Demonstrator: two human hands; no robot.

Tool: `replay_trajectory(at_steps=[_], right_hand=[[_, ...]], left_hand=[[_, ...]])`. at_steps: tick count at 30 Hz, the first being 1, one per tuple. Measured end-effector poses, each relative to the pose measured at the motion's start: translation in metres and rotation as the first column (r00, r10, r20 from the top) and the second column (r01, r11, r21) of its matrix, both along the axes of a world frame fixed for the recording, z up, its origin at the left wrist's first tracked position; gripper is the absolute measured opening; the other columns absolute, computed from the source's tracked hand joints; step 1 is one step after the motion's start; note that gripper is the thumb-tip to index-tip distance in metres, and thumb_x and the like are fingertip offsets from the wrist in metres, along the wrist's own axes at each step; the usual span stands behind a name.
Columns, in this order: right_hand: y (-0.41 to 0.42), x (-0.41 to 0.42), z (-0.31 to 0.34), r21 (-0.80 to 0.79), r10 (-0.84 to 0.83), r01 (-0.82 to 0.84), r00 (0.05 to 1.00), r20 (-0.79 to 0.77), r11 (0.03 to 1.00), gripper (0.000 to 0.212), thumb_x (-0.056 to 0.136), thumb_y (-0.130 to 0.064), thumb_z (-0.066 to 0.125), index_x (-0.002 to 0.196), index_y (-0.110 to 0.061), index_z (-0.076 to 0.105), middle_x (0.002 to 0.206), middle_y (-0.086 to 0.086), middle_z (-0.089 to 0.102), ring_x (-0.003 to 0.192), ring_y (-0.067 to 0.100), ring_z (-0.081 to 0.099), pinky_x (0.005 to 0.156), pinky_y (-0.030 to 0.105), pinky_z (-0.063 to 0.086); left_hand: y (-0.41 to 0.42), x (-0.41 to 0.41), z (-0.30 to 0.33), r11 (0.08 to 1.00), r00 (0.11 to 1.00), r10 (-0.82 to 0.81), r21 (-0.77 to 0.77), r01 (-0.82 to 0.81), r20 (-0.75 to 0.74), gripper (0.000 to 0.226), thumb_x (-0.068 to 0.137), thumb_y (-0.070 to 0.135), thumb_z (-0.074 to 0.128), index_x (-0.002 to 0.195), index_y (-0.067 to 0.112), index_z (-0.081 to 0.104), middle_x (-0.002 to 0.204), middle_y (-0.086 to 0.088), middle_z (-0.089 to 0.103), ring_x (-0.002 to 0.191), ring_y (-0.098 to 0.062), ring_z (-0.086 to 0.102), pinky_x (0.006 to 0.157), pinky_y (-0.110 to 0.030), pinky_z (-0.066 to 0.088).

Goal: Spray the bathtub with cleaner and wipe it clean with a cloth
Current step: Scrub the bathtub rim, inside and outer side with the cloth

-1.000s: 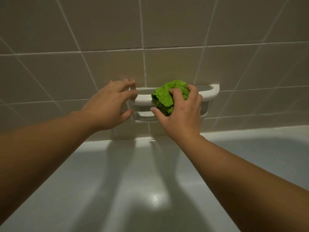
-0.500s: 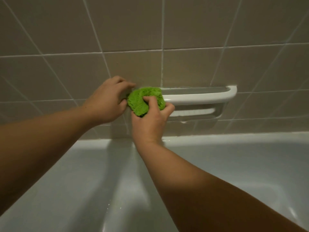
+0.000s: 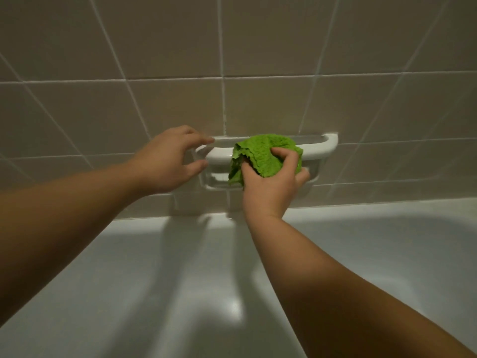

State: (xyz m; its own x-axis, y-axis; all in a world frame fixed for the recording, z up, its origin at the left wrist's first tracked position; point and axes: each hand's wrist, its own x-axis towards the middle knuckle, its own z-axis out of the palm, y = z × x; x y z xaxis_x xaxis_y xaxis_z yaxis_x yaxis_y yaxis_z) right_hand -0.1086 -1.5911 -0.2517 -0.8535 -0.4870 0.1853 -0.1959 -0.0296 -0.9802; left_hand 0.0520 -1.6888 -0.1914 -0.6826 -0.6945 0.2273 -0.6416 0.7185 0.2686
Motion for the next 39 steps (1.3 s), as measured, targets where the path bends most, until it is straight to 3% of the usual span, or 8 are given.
replay_trajectory(at_steps=[5, 10, 16, 22, 29, 32, 36, 39], right_hand=[[0.007, -0.049, 0.005, -0.001, -0.136, 0.137, 0.986, 0.092, 0.991, 0.047, 0.076, -0.021, 0.088, 0.103, -0.039, 0.054, 0.124, 0.001, 0.038, 0.1, 0.024, 0.059, 0.062, -0.001, 0.038], [0.016, -0.054, 0.0, 0.071, 0.043, -0.039, 0.998, -0.045, 0.997, 0.047, 0.076, -0.019, 0.087, 0.104, -0.039, 0.056, 0.124, 0.001, 0.037, 0.099, 0.024, 0.059, 0.085, 0.018, 0.045], [0.017, -0.134, 0.012, 0.096, -0.181, 0.164, 0.961, 0.211, 0.982, 0.036, 0.085, -0.032, 0.076, 0.115, -0.035, 0.055, 0.124, 0.005, 0.041, 0.092, 0.026, 0.061, 0.076, 0.027, 0.045], [0.027, -0.147, -0.017, 0.097, 0.008, -0.038, 0.959, 0.285, 0.995, 0.072, 0.057, -0.06, 0.093, 0.113, -0.04, 0.051, 0.122, 0.0, 0.061, 0.103, 0.021, 0.065, 0.086, 0.036, 0.057], [0.036, -0.173, -0.034, -0.012, 0.188, -0.195, 0.929, 0.319, 0.981, 0.049, 0.066, -0.042, 0.095, 0.098, -0.027, 0.061, 0.096, -0.004, 0.074, 0.087, 0.014, 0.073, 0.075, 0.035, 0.062], [0.051, -0.184, -0.065, 0.065, 0.151, -0.177, 0.944, 0.293, 0.982, 0.04, 0.068, -0.04, 0.093, 0.093, -0.028, 0.064, 0.092, -0.007, 0.073, 0.087, 0.015, 0.072, 0.078, 0.038, 0.061], [0.059, -0.217, -0.098, 0.185, 0.0, -0.047, 0.97, 0.245, 0.982, 0.037, 0.071, -0.042, 0.09, 0.092, -0.032, 0.062, 0.091, -0.012, 0.07, 0.088, 0.014, 0.069, 0.084, 0.042, 0.059], [0.058, -0.233, -0.121, 0.316, 0.065, -0.094, 0.993, 0.102, 0.944, 0.037, 0.071, -0.042, 0.089, 0.091, -0.03, 0.06, 0.096, -0.006, 0.068, 0.093, 0.02, 0.065, 0.081, 0.034, 0.052]], left_hand=[[0.003, -0.015, -0.007, 1.0, 0.995, -0.022, 0.017, 0.021, 0.094, 0.05, 0.094, 0.04, 0.068, 0.142, 0.031, 0.058, 0.133, 0.004, 0.06, 0.123, -0.022, 0.051, 0.104, -0.037, 0.041], [0.016, -0.034, -0.018, 0.999, 0.979, -0.016, -0.026, 0.022, 0.203, 0.072, 0.096, 0.043, 0.064, 0.16, 0.029, 0.034, 0.157, 0.001, 0.045, 0.141, -0.026, 0.042, 0.113, -0.04, 0.04], [0.029, -0.061, -0.031, 0.99, 0.979, 0.01, -0.141, 0.019, 0.203, 0.069, 0.098, 0.045, 0.055, 0.16, 0.024, 0.034, 0.144, -0.006, 0.054, 0.127, -0.033, 0.049, 0.107, -0.046, 0.042], [0.032, -0.093, -0.046, 0.979, 0.987, 0.054, -0.202, -0.023, 0.148, 0.065, 0.096, 0.057, 0.039, 0.155, 0.03, 0.042, 0.127, -0.004, 0.062, 0.115, -0.032, 0.054, 0.103, -0.048, 0.037], [0.042, -0.11, -0.059, 0.952, 0.983, 0.179, -0.258, -0.164, 0.034, 0.068, 0.091, 0.066, 0.048, 0.152, 0.037, 0.046, 0.123, -0.008, 0.062, 0.115, -0.034, 0.052, 0.107, -0.052, 0.031], [0.055, -0.115, -0.062, 0.95, 0.983, 0.179, -0.252, -0.186, -0.051, 0.074, 0.088, 0.066, 0.053, 0.153, 0.03, 0.047, 0.137, -0.009, 0.057, 0.129, -0.033, 0.049, 0.116, -0.056, 0.026], [0.082, -0.118, -0.089, 0.952, 0.98, 0.149, -0.247, -0.179, -0.132, 0.081, 0.089, 0.05, 0.059, 0.16, 0.02, 0.035, 0.165, -0.012, 0.028, 0.156, -0.032, 0.02, 0.125, -0.062, 0.011], [0.1, -0.117, -0.129, 0.964, 0.988, 0.08, -0.242, -0.11, -0.131, 0.081, 0.09, 0.042, 0.059, 0.161, 0.015, 0.032, 0.17, -0.01, 0.017, 0.159, -0.029, 0.012, 0.124, -0.064, 0.013]])
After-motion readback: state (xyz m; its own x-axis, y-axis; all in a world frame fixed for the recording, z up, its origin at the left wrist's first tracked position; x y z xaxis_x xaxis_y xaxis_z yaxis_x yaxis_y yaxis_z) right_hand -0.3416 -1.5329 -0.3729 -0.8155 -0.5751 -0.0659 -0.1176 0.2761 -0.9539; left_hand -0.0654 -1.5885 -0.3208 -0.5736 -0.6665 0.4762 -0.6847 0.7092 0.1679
